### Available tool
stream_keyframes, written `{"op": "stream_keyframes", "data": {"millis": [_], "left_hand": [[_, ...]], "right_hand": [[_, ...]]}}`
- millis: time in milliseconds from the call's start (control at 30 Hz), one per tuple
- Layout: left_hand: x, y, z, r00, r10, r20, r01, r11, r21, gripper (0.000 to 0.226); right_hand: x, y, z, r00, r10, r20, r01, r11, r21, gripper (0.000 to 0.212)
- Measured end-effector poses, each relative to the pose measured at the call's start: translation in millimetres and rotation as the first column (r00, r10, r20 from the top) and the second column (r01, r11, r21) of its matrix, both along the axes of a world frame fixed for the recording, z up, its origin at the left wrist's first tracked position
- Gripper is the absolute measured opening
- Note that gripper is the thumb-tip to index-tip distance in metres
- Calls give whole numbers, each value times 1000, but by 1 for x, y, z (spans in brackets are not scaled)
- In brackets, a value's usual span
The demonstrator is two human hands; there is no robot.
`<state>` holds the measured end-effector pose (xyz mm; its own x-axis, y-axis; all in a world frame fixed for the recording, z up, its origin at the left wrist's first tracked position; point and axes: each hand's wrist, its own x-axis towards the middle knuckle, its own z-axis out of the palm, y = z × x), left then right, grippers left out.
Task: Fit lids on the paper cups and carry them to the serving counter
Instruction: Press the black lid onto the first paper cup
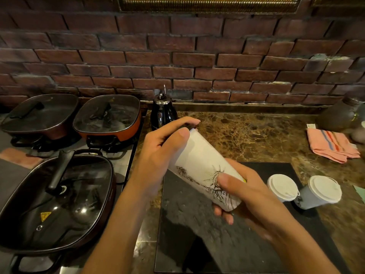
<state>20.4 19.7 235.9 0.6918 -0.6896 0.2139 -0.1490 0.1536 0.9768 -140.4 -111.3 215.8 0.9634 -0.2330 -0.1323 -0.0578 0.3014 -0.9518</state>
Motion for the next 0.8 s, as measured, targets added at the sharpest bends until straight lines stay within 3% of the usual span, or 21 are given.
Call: {"op": "stream_keyframes", "data": {"millis": [33, 100, 133, 167, 200, 233, 267, 300, 333, 400, 433, 500, 567, 600, 633, 700, 733, 800], "left_hand": [[0, 0, 0, 1000, 16, -7, -16, 1000, -5, 37], [0, -1, 1, 998, 60, -19, -60, 998, 1, 37], [-1, -2, 1, 997, 77, -23, -76, 997, 8, 38], [-1, -3, 1, 996, 86, -30, -85, 996, 11, 39], [-1, -3, 1, 996, 86, -37, -85, 996, 9, 39], [-2, -3, 1, 996, 78, -41, -78, 997, 3, 39], [-2, -3, 2, 997, 64, -41, -64, 998, -6, 40], [-2, -2, 2, 998, 44, -39, -45, 999, -17, 40], [-2, -1, 3, 999, 22, -38, -23, 999, -30, 40], [-2, 0, 4, 1000, -21, -24, 19, 999, -49, 40], [-2, 0, 5, 999, -33, -9, 32, 998, -46, 40], [-2, -1, 6, 1000, -25, 3, 25, 999, -29, 40], [-2, -3, 7, 1000, 10, -15, -10, 1000, -24, 41], [-3, -4, 7, 999, 28, -23, -28, 999, -19, 41], [-3, -5, 8, 999, 46, -24, -46, 999, -12, 42], [-5, -7, 8, 998, 62, -7, -62, 998, 4, 44], [-5, -8, 8, 998, 59, 3, -59, 998, 11, 45], [-5, -9, 7, 999, 41, 14, -41, 999, 21, 46]], "right_hand": [[1, 0, 2, 1000, -9, -3, 9, 1000, -1, 54], [2, -1, 4, 994, -107, 6, 104, 953, -286, 69], [2, -2, 4, 986, -161, 43, 159, 836, -526, 77], [1, -2, 4, 979, -173, 112, 198, 642, -741, 83], [1, -2, 5, 973, -149, 178, 227, 450, -864, 85], [1, -1, 5, 969, -119, 215, 243, 332, -911, 86], [1, -2, 6, 968, -106, 228, 250, 293, -923, 86], [0, -1, 7, 968, -104, 229, 251, 329, -910, 83], [-1, -1, 7, 969, -123, 215, 247, 458, -854, 77], [-2, 1, 10, 986, -118, 118, 162, 845, -509, 62], [-3, 2, 11, 993, -85, 76, 105, 940, -326, 56], [-3, 2, 7, 998, -61, 33, 66, 985, -159, 54], [-2, 3, 9, 992, -122, 15, 121, 960, -252, 62], [-1, 2, 9, 984, -174, 29, 169, 886, -432, 68], [-1, 2, 10, 975, -213, 65, 204, 734, -647, 76], [0, 1, 9, 966, -203, 163, 226, 343, -912, 91], [0, 1, 8, 966, -192, 173, 221, 266, -938, 94], [-1, 3, 9, 965, -201, 167, 217, 258, -941, 94]]}}
